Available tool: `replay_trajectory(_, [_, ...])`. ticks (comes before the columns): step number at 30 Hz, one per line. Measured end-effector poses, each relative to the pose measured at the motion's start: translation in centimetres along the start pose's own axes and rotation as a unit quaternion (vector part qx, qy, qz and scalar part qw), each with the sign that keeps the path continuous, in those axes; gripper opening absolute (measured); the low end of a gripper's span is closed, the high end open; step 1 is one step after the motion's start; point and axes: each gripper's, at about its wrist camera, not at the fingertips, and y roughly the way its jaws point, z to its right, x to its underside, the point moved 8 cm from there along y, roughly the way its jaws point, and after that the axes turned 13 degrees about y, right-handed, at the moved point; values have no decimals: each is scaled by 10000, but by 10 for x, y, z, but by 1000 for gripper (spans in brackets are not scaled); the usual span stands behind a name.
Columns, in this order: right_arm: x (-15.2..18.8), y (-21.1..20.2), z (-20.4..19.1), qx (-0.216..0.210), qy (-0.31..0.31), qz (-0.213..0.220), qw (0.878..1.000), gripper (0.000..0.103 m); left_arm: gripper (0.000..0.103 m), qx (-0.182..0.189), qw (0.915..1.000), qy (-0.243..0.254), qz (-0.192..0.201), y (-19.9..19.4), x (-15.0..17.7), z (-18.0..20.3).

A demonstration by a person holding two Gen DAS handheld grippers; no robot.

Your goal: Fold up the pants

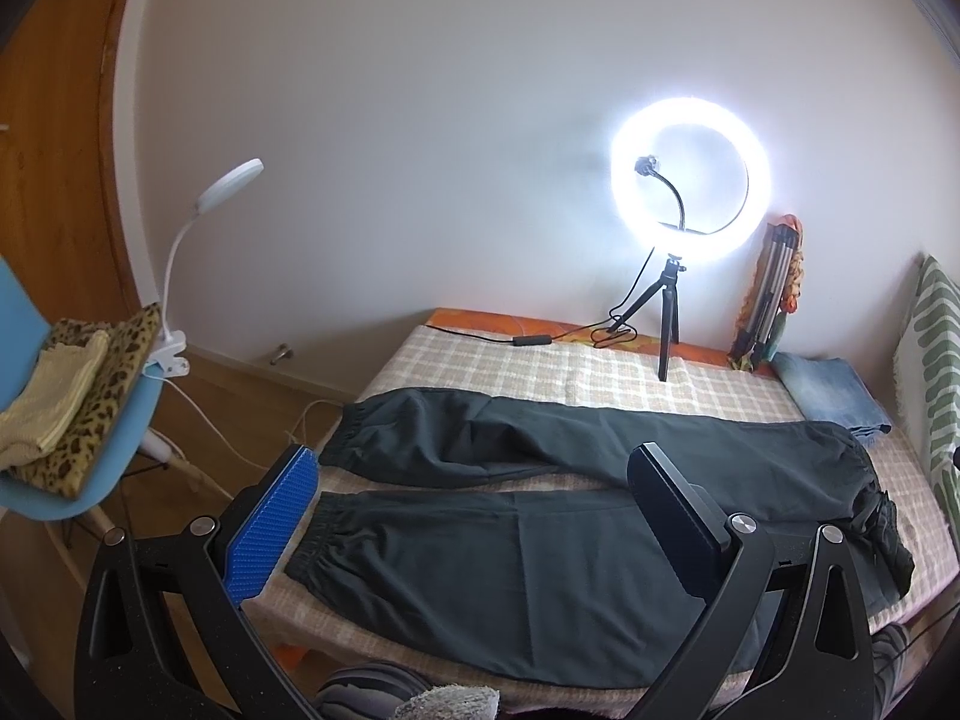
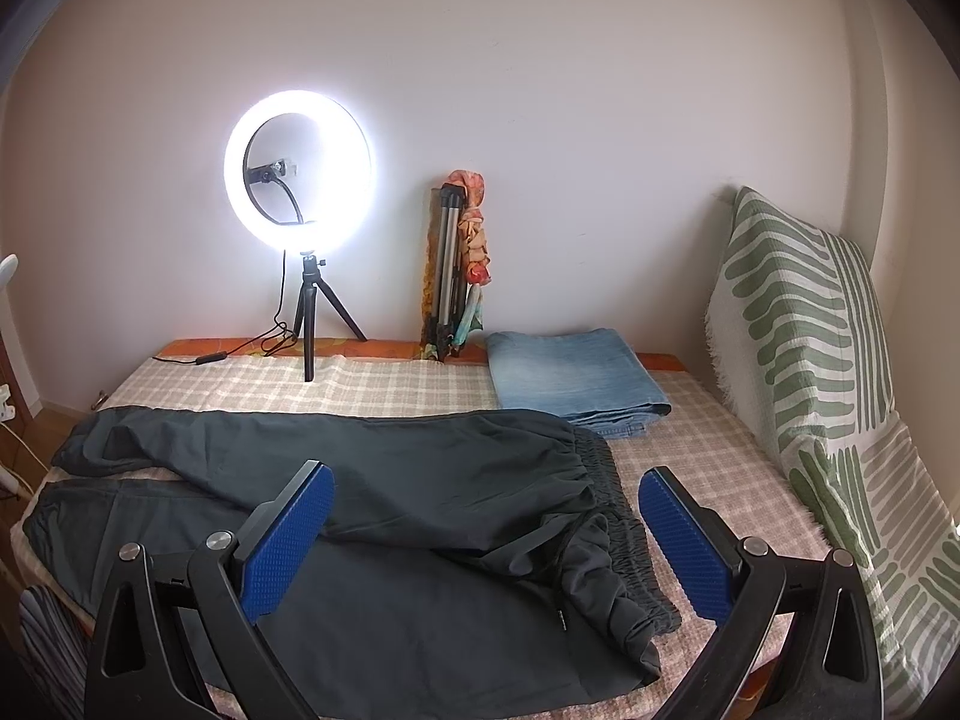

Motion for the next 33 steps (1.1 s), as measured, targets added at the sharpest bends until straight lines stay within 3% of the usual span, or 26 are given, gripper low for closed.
replay_trajectory(20, [3, 7, -14, -67, -153, -70, 9998, 103, 103, -135, 9999, -16, -76, 6, 4, -12])
replay_trajectory(28, [2, 17, -22, -283, -164, -123, 9994, 103, 103, -548, 9984, 28, -146, 5, 10, -44])
replay_trajectory(33, [-2, 19, -39, -547, -393, -50, 9977, 103, 103, -415, 9985, -155, -316, 20, 16, -73])
